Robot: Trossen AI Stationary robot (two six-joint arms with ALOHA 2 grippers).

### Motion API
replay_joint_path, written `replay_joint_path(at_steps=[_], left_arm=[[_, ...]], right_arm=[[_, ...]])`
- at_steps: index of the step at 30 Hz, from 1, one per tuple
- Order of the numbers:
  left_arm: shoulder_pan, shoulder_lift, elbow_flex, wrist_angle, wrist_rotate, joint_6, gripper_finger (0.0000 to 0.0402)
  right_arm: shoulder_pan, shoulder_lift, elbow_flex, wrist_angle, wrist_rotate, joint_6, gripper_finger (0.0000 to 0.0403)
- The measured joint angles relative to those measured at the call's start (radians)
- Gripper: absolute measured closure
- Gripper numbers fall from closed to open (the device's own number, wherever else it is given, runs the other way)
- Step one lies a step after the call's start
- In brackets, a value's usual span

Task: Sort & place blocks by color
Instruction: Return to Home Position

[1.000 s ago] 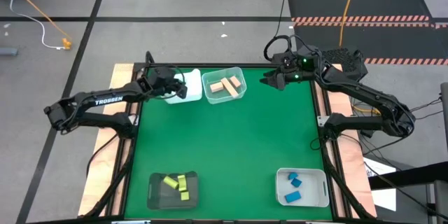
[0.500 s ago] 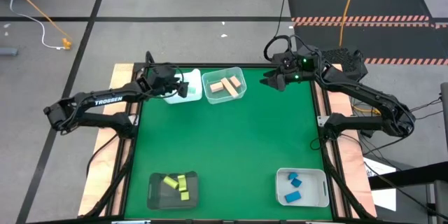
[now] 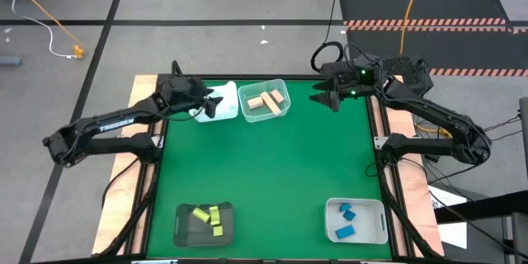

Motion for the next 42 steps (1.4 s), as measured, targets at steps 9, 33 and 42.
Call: replay_joint_path(at_steps=[9, 33, 42], left_arm=[[-0.011, -0.255, 0.0, -0.188, 0.003, 0.043, 0.0119], [-0.253, -0.439, -0.242, 0.045, 0.001, -0.073, 0.0119], [-0.294, -0.437, -0.489, 0.564, 0.001, -0.15, 0.0119]], right_arm=[[0.001, -0.077, -0.052, -0.013, 0.109, -0.082, 0.0077], [0.001, -0.354, -0.63, 0.696, 0.132, 0.129, 0.0077], [0.001, -0.367, -0.74, 0.8, 0.134, 0.106, 0.0077]])
